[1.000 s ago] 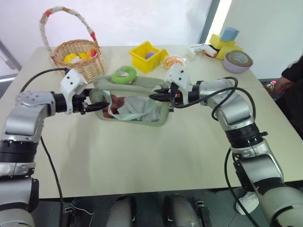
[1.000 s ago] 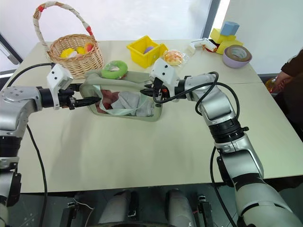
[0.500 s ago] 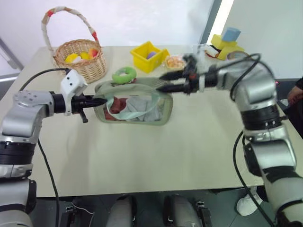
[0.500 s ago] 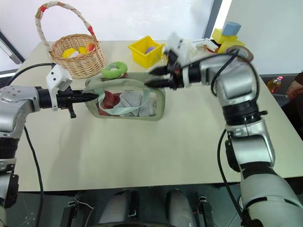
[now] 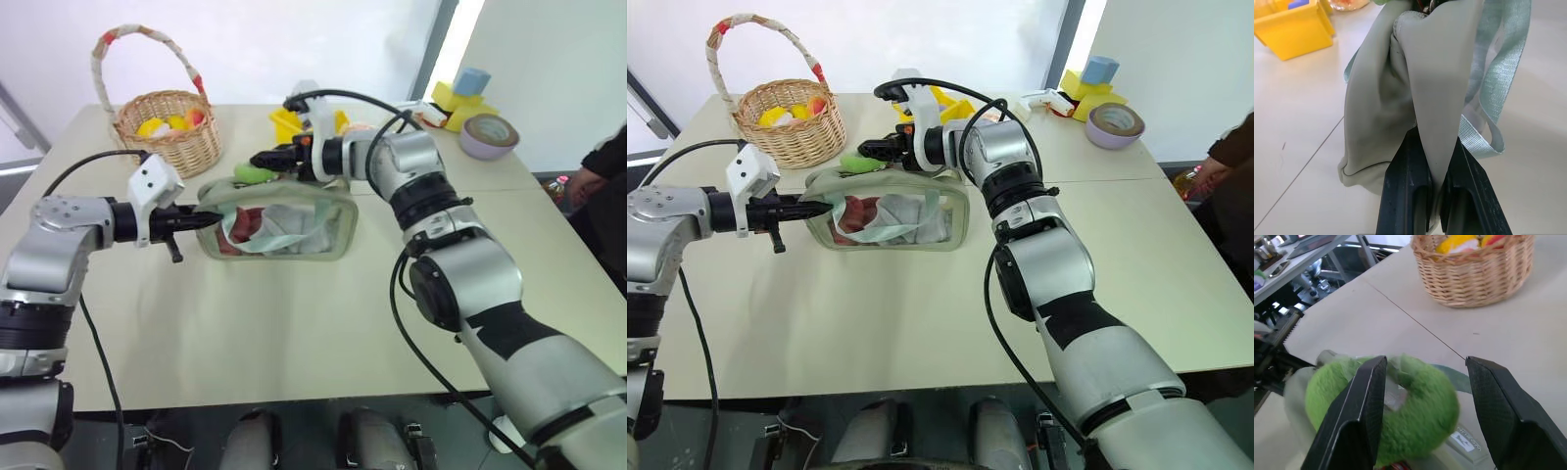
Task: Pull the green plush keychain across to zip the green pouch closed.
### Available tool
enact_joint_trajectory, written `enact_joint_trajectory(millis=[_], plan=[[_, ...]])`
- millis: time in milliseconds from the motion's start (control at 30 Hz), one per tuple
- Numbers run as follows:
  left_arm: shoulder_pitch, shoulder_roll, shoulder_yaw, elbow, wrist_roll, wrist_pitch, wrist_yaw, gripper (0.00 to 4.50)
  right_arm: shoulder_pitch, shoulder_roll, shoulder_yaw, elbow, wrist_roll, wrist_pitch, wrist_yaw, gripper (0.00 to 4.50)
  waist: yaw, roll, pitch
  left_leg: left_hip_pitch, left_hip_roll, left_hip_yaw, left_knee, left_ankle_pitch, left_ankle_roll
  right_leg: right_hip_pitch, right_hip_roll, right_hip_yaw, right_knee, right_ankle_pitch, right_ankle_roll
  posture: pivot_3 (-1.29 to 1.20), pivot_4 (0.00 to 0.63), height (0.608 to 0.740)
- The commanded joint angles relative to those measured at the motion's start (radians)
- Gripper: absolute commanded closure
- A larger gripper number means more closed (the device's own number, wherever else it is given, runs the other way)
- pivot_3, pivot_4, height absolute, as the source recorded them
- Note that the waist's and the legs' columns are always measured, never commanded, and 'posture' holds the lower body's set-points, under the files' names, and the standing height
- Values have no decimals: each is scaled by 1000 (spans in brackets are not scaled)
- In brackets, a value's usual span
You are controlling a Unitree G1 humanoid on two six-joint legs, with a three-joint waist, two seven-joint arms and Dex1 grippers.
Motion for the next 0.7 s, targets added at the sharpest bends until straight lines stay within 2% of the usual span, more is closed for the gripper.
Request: enact_joint_trajectory(millis=[33, 200, 300, 400, 433, 567, 700], plan=[[-8, 20, 40, -45, -9, -4, 6, 4500, 6, -30, 43, -65, -33, 10, 70, 1857, -4, 0, -7, 0, 0, 0, 0, 0, 0, 0, 0, 0, 0, 0, 0, 0, 0, 739], [-16, 18, 34, -29, 1, -12, 11, 4500, 26, -60, 46, -151, -12, 110, 136, 1857, -11, 0, -9, 0, 0, -1, -1, 0, 0, 0, 1, 0, 0, 0, 0, 0, 0, 739], [-24, 13, 31, -22, 5, -16, 15, 4500, 39, -64, 24, -171, -14, 100, 108, 2668, -16, 0, -12, 0, 0, -1, -1, 0, 0, 0, 1, 0, 0, 0, 0, 0, 0, 739], [-26, 6, 28, -25, 8, -14, 21, 4500, 29, -66, -45, -161, 10, 89, 39, 4213, -23, 0, -13, 0, 0, -2, -1, 0, -1, 0, 1, 0, 0, 0, 0, 0, 0, 739], [-28, 2, 26, -20, 12, -19, 25, 4500, 25, -72, -78, -166, 27, 101, 16, 4418, -25, 0, -13, 0, 0, -2, -1, 0, -1, 0, 1, 0, 0, 0, 0, 0, 0, 739], [-27, -9, 27, 2, 28, -36, 45, 4500, 47, -105, -188, -257, 95, 190, -71, 4418, -27, 0, -13, 0, 0, -2, -1, 1, -1, 0, 1, 0, 0, 0, 0, 0, 0, 739], [0, -1, 38, -7, 27, -30, 48, 4500, 114, -168, -245, -451, 95, 258, -219, 4418, -27, 0, -15, 0, 1, -2, -1, 1, -1, 0, 1, 0, 1, 0, 0, 0, 0, 739]])
